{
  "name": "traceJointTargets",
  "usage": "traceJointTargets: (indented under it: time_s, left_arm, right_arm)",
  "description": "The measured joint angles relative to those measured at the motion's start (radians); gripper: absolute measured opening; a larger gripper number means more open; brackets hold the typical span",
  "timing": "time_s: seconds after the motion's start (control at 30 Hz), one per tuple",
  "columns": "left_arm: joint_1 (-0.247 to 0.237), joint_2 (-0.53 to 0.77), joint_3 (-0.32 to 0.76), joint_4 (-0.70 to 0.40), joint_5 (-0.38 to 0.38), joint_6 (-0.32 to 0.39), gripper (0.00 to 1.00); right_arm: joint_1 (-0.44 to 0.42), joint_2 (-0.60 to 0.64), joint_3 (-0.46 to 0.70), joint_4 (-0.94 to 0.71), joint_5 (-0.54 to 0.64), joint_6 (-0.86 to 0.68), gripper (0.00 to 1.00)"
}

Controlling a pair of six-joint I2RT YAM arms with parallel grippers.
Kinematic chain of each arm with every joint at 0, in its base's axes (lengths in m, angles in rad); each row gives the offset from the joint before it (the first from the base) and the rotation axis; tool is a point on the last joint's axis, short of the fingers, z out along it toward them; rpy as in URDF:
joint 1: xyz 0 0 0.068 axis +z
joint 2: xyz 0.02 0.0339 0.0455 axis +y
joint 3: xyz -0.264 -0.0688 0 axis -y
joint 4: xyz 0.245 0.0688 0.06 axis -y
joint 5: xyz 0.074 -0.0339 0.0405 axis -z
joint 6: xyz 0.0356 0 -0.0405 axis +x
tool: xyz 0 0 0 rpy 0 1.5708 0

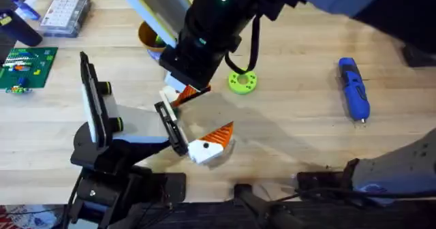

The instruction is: Pick up the gripper from the table and insert it into the empty holder that is missing its gripper. Then pick up a screw, insert it into the mounting hole, and use the screwdriver to tighten it. Finally, clean up the table by picking up the vegetable and placing it into the bucket.

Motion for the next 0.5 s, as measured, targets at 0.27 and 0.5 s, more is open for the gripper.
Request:
traceJointTargets:
  time_s: [0.27, 0.5]
  left_arm:
    - [0.0, 0.0, 0.0, 0.0, 0.0, 0.0, 0.99]
    - [0.0, 0.0, 0.0, 0.0, 0.0, 0.0, 0.99]
  right_arm:
    - [0.0, 0.002, 0.0, -0.001, 0.0, -0.001, 0.01]
    - [0.0, 0.024, 0.0, 0.003, -0.006, -0.002, 0.01]
